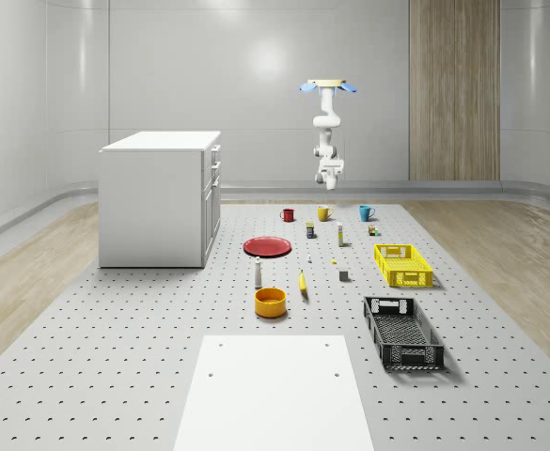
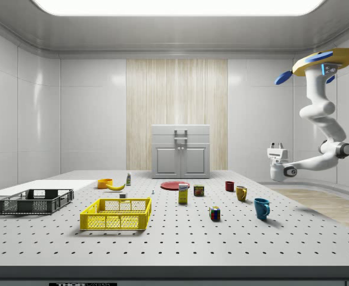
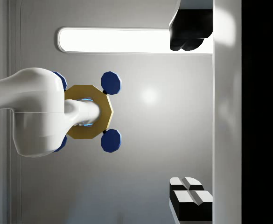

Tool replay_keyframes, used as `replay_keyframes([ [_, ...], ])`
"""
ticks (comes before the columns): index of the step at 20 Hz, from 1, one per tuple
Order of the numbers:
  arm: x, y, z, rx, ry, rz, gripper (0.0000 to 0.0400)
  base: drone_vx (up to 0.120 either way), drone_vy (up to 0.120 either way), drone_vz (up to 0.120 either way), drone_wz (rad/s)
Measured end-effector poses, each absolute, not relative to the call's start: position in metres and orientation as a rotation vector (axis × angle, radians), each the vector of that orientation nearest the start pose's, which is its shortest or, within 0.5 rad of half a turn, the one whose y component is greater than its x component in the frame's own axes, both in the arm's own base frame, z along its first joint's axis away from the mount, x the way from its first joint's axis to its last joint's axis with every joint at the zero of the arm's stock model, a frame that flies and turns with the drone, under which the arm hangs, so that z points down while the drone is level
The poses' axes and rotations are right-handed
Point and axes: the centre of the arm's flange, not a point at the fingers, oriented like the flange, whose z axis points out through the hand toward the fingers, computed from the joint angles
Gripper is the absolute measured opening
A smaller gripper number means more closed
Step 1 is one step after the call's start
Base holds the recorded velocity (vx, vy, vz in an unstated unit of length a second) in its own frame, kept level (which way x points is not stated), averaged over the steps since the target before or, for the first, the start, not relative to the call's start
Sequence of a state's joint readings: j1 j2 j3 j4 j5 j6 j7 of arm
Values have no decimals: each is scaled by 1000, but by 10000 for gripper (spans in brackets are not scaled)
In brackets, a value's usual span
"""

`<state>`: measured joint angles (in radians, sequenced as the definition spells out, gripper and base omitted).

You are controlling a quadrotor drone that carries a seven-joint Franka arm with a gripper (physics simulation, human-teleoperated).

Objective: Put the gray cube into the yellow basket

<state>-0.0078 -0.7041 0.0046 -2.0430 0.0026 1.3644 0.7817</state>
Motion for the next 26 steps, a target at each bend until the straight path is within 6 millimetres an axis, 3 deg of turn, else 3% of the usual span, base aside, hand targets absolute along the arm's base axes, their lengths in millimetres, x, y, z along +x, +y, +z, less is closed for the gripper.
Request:
replay_keyframes([
  [26,302,5,691,-2925,1212,-95,400,120,0,0,0],
])
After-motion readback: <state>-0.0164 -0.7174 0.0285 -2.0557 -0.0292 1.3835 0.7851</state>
